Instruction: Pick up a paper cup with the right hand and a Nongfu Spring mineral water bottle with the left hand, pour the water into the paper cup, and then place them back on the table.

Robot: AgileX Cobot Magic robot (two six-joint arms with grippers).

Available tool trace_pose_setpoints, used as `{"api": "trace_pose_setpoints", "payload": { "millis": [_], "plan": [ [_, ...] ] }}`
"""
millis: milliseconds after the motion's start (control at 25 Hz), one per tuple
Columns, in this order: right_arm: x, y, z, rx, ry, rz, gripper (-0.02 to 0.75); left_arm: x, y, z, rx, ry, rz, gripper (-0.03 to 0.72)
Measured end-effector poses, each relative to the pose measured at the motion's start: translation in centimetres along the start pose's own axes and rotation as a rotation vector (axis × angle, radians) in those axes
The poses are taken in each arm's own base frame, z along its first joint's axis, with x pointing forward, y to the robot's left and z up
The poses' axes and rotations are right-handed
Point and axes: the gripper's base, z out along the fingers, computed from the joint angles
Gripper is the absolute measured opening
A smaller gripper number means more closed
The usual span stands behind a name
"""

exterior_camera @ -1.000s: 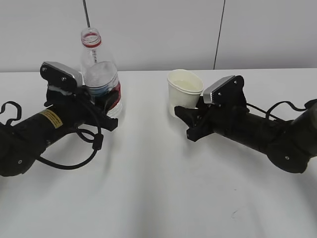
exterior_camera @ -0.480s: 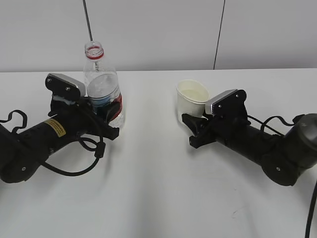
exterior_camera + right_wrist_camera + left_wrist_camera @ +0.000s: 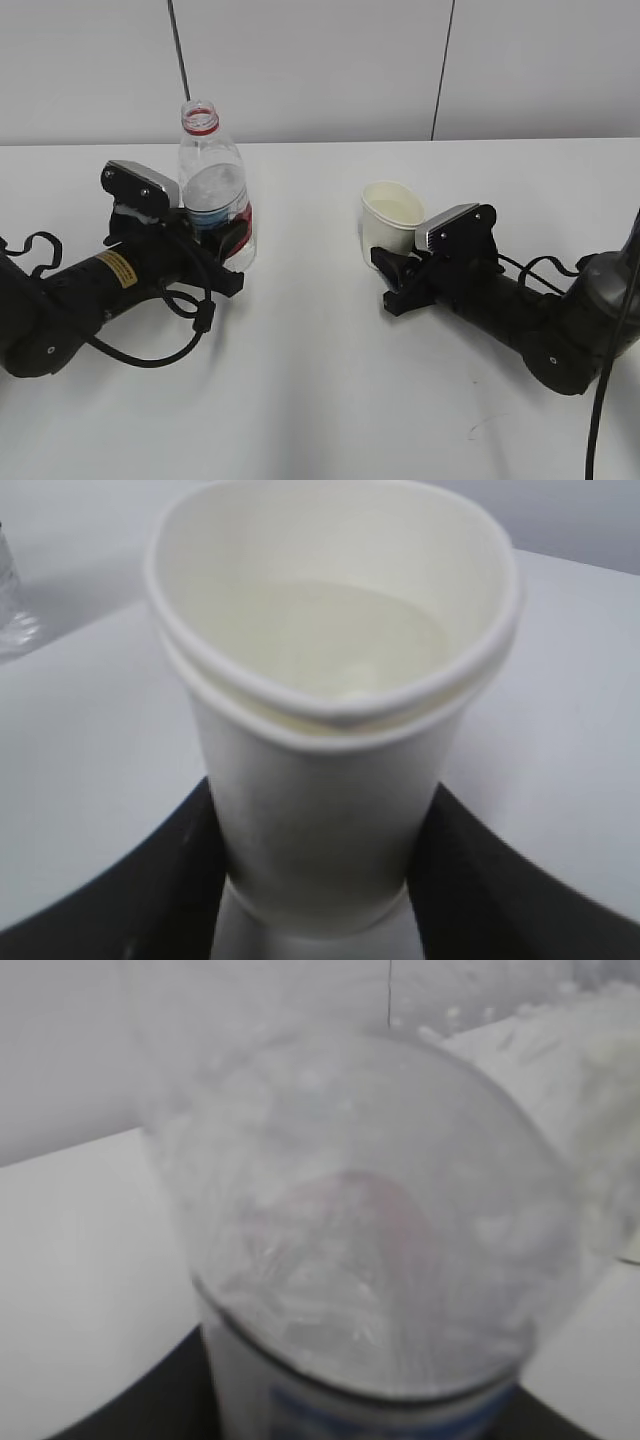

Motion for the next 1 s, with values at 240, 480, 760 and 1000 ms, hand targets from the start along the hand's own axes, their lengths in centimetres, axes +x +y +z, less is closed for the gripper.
{"api": "trace_pose_setpoints", "payload": {
  "millis": [240, 480, 760, 1000],
  "plan": [
    [0.23, 0.04, 0.06, -0.001, -0.014, 0.003, 0.379, 0.53, -0.09, 0.11, 0.006, -0.001, -0.004, 0.281],
    [0.23, 0.04, 0.06, -0.001, -0.014, -0.002, 0.381, 0.53, -0.14, 0.11, 0.012, -0.004, -0.001, 0.284],
    [0.36, 0.08, 0.06, -0.005, -0.008, -0.003, 0.499, 0.52, -0.60, 0.10, 0.061, -0.006, 0.013, 0.427],
    [0.37, 0.09, 0.06, -0.006, -0.007, -0.004, 0.557, 0.55, -0.60, 0.10, 0.061, -0.005, 0.011, 0.468]
  ]
}}
